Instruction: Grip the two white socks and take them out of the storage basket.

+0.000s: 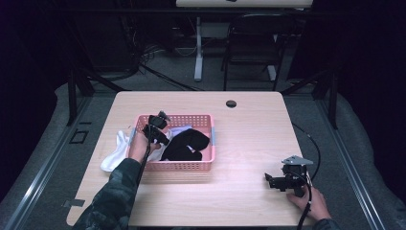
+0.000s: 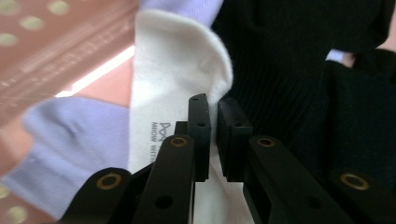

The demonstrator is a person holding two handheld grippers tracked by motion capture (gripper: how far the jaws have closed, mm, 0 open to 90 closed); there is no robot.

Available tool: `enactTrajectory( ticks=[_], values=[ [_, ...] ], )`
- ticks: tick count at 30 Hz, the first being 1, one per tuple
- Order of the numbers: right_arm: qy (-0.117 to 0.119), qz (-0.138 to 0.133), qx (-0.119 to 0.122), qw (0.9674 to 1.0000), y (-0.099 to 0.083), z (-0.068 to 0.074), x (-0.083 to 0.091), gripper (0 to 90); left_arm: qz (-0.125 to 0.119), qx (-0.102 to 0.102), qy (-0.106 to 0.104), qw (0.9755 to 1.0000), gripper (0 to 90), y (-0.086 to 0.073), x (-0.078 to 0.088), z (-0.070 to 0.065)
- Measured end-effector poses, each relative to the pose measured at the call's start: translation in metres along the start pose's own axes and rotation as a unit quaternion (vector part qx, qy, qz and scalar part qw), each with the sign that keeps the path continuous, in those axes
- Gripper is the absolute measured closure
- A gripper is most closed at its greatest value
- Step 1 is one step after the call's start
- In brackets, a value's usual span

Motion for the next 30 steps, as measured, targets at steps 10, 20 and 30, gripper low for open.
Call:
enactTrajectory(
  ticks=[10, 20, 30],
  values=[
    [0.0, 0.0, 0.0, 1.0, 0.0, 0.0, 0.0, 0.0, -0.048, -0.027, 0.008, 0.9985, 86.2, 0.004, 0.032, 0.002],
    [0.0, 0.0, 0.0, 1.0, 0.0, 0.0, 0.0, 0.0, -0.091, -0.033, 0.01, 0.9953, 86.4, 0.013, 0.067, 0.002],
    [0.0, 0.0, 0.0, 1.0, 0.0, 0.0, 0.0, 0.0, -0.12, -0.046, 0.015, 0.9916, 86.4, 0.023, 0.091, -0.003]
  ],
)
Point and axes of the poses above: each handheld gripper's, and its own axes: x roughly backward along the jaws, y roughly out of its top, z roughly to its left, the point moved 3 cm from there along -x, roughly forward along the jaws, and after that the axes turned 13 degrees about -z, right-handed, at the moved point
